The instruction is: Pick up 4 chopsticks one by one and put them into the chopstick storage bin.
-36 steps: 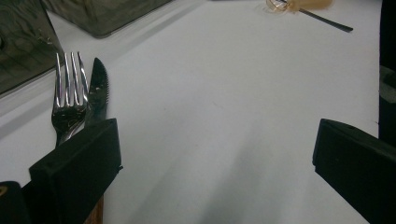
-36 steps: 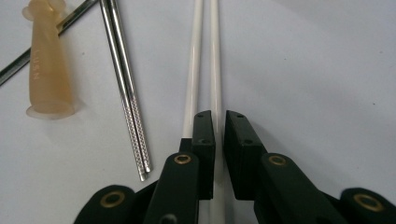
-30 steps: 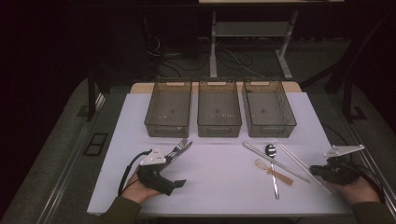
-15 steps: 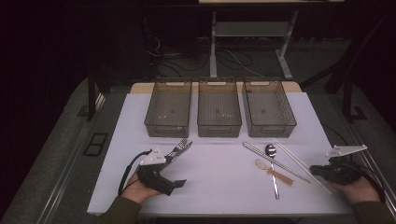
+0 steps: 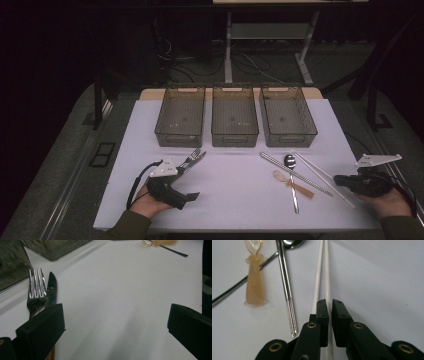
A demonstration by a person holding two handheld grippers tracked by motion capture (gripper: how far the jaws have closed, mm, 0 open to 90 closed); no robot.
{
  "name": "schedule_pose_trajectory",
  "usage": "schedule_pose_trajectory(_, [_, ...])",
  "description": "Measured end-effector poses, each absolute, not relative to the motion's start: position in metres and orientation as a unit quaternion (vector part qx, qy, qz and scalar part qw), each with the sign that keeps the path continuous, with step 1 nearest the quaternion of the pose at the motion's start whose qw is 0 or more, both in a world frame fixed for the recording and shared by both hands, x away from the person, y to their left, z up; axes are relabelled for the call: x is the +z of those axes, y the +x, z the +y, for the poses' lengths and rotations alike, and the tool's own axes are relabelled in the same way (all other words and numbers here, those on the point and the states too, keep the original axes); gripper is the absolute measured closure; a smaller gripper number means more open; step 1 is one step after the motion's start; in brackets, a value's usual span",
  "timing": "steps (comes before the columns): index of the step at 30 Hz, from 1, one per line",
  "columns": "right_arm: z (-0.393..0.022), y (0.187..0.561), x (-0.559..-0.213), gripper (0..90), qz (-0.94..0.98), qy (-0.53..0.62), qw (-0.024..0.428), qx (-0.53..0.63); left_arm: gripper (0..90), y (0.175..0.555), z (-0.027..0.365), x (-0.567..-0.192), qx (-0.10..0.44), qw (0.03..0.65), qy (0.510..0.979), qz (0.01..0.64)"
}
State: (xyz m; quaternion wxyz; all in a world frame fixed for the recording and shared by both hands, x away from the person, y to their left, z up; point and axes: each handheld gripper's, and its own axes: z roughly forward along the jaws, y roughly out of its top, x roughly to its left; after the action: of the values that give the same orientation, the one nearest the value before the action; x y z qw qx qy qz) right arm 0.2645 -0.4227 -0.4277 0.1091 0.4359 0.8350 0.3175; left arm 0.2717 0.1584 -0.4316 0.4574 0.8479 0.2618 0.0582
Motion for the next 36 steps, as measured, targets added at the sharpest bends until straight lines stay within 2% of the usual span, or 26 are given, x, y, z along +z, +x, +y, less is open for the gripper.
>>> schedule_pose_trajectory(16, [-0.435, 0.254, -0.408, 84.2, 0.815, 0.421, 0.104, 0.385, 0.0, 0.272, 0.158, -0.432, 0.057, 0.459, 0.847, 0.261])
schedule_pose_trajectory(36, [-0.406, 0.259, -0.398, 84.2, 0.818, 0.378, 0.083, 0.425, 0.0, 0.272, 0.158, -0.432, 0.054, 0.464, 0.845, 0.26])
